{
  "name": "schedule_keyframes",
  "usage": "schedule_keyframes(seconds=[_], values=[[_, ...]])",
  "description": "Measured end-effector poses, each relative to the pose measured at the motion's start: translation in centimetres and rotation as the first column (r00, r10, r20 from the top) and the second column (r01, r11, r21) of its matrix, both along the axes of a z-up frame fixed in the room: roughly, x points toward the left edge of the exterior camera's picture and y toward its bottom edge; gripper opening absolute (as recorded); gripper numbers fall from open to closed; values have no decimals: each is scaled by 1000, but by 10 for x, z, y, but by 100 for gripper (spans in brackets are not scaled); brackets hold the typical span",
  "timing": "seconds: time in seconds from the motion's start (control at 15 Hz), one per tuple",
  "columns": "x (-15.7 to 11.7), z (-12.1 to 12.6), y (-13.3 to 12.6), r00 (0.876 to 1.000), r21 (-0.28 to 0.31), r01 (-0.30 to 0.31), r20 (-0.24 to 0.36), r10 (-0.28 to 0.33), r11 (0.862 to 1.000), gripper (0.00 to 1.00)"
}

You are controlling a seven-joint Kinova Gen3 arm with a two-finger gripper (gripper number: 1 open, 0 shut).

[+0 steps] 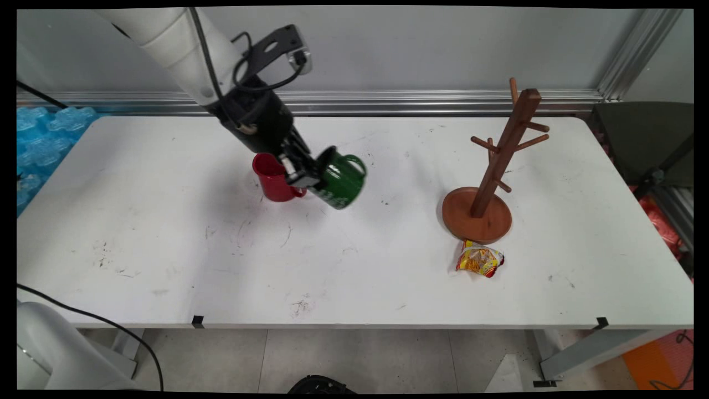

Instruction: Place the picked object on the table

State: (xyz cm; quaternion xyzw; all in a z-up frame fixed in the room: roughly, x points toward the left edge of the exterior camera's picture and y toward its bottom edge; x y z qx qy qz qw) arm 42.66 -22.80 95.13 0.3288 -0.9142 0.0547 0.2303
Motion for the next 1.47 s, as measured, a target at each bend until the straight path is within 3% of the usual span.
schedule_keyframes(seconds=[0.2, 0.47, 0.93, 1.47], values=[[9, 3, 2, 997, -5, 5, 79, -4, 1000, 0], [18, 4, 5, 983, -5, 8, 181, -7, 1000, 0], [19, -12, 7, 947, 12, 16, 322, -19, 1000, 0], [11, -50, 5, 889, 36, 23, 457, -37, 999, 0]])
